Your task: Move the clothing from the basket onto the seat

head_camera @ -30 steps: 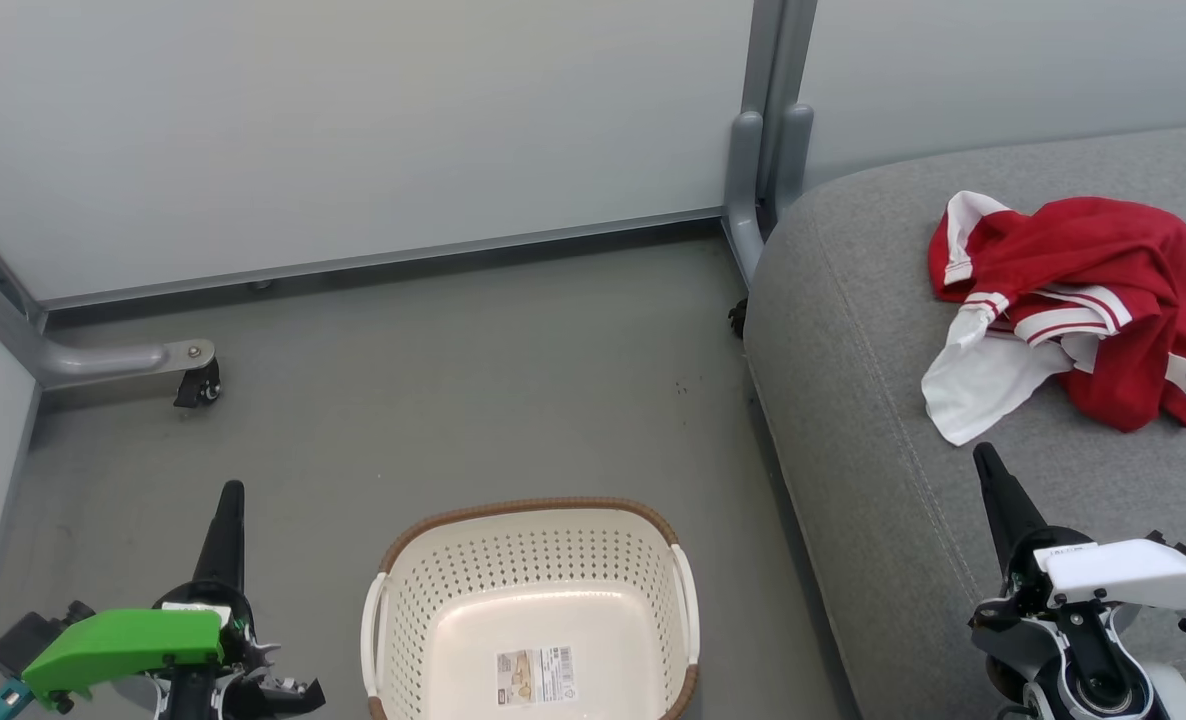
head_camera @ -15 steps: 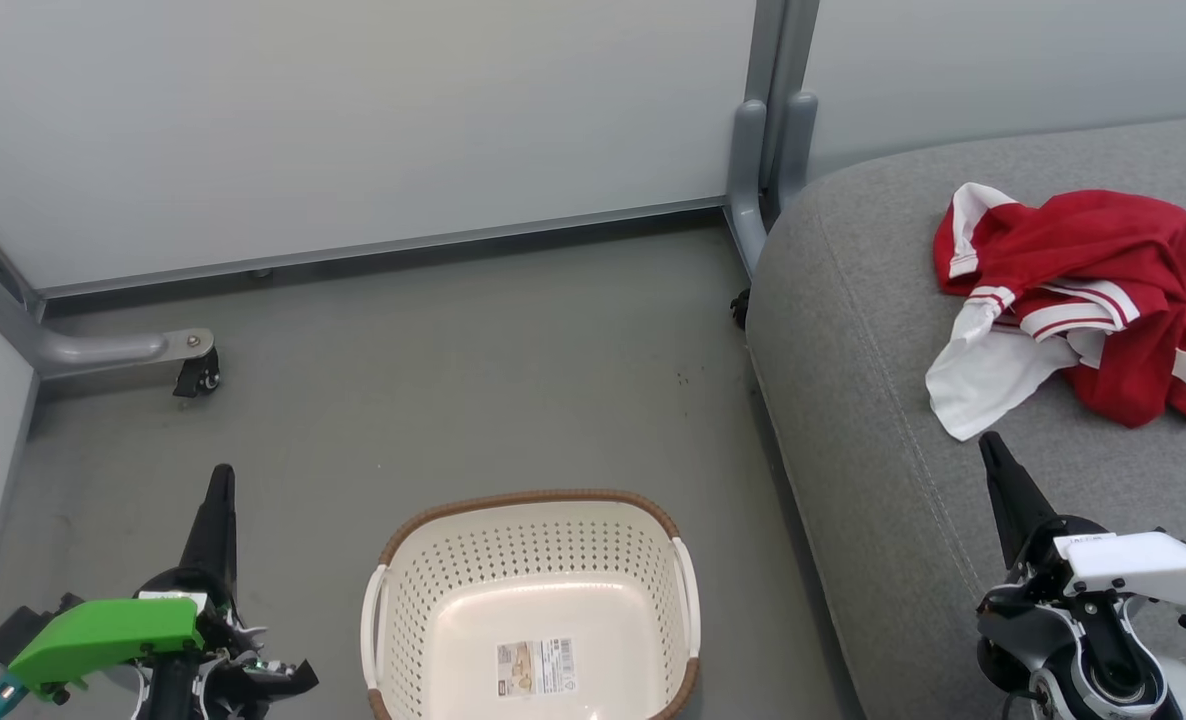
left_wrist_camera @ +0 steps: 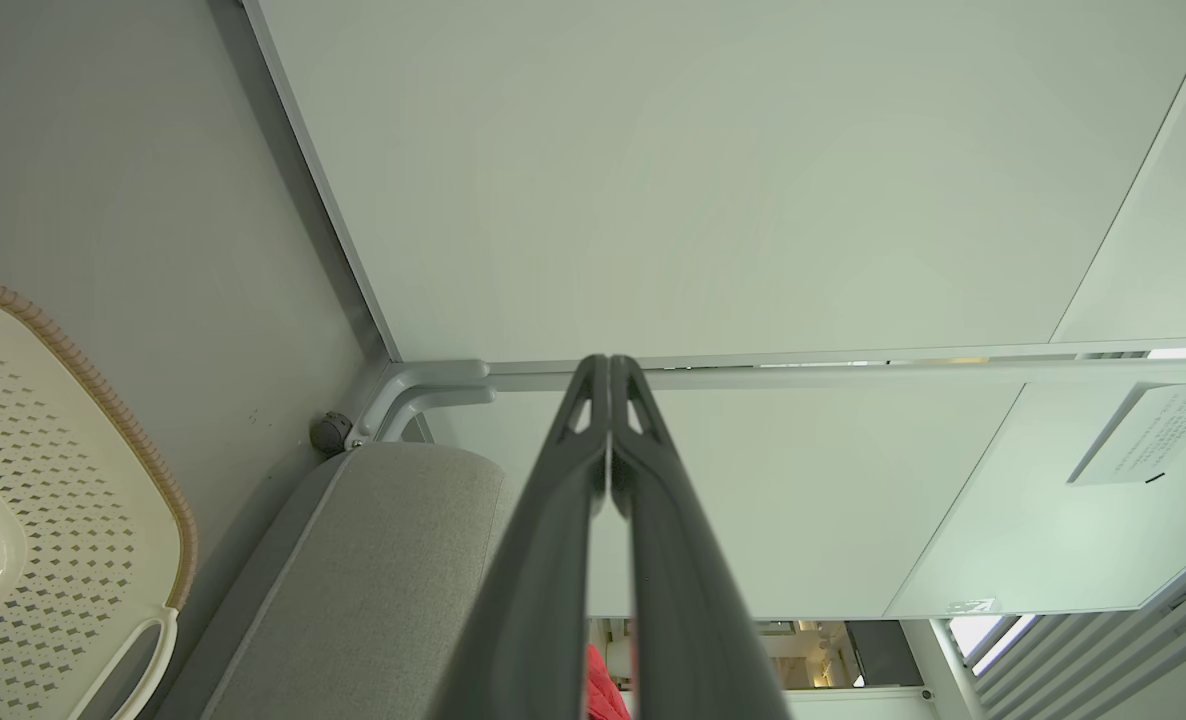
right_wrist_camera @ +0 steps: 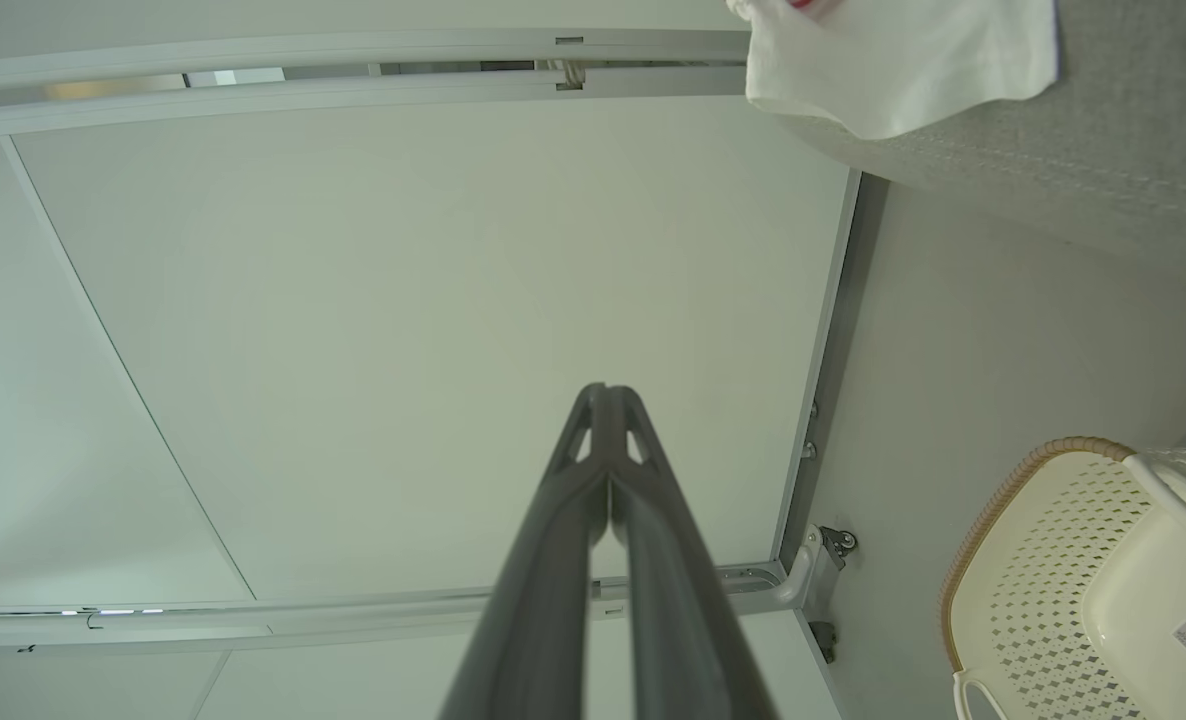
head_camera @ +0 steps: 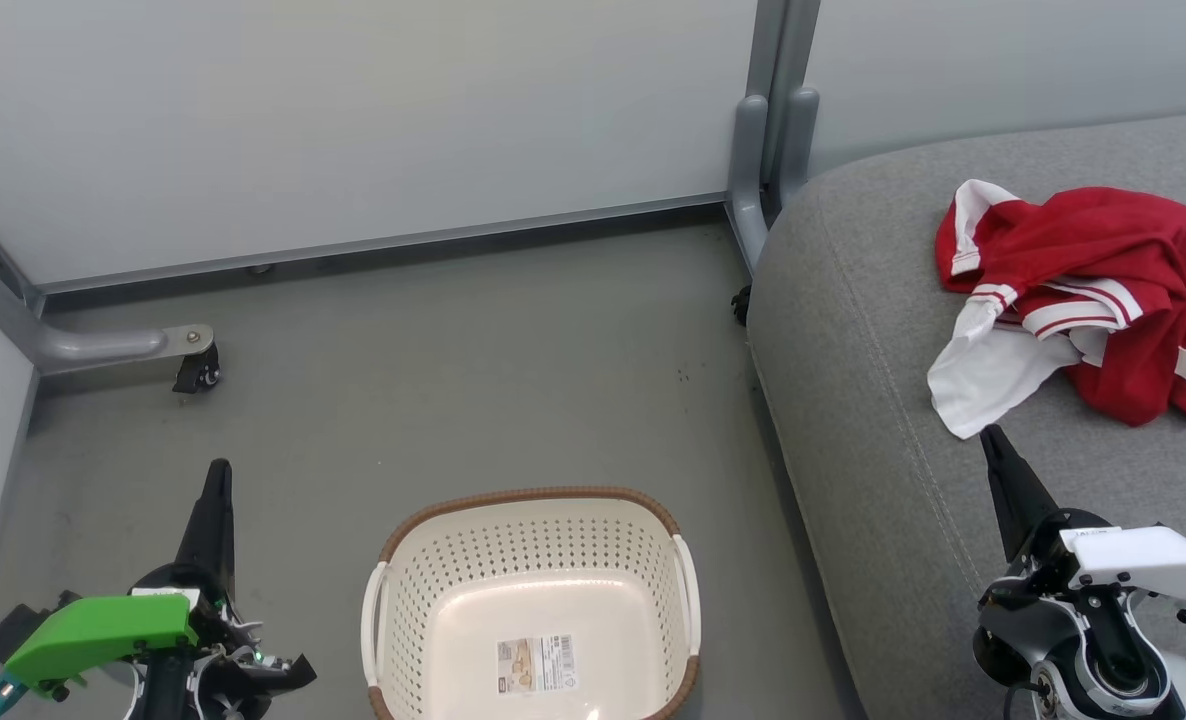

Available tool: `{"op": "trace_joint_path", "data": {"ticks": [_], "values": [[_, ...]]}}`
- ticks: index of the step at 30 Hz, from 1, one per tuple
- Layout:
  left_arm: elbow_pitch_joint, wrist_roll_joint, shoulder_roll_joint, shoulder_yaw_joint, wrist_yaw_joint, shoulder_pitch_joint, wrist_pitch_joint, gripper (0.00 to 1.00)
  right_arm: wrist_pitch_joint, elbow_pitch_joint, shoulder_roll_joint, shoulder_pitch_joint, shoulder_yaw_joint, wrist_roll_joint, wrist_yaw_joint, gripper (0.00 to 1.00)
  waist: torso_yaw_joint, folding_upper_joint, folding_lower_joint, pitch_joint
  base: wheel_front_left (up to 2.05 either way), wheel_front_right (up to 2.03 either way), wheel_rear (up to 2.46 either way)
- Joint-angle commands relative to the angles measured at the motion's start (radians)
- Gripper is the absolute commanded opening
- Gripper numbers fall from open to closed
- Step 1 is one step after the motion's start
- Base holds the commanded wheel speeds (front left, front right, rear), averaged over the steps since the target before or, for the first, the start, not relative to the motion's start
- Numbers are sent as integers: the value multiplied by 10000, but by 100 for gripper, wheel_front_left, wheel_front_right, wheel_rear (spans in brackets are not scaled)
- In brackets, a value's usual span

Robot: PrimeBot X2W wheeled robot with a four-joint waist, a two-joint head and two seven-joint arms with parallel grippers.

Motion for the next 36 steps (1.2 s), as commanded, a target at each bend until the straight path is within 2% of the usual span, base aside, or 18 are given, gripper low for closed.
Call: {"op": "trace_joint_path", "data": {"ticks": [1,36], "values": [[17,-31,44,57,-61,-127,50,0,13,20,19,-39,-32,-10,4,0,0,0,0,-1,0,0,0],[18,27,7,96,-61,-133,59,0,105,28,77,-53,-131,-97,4,0,0,0,0,-1,0,0,0]]}}
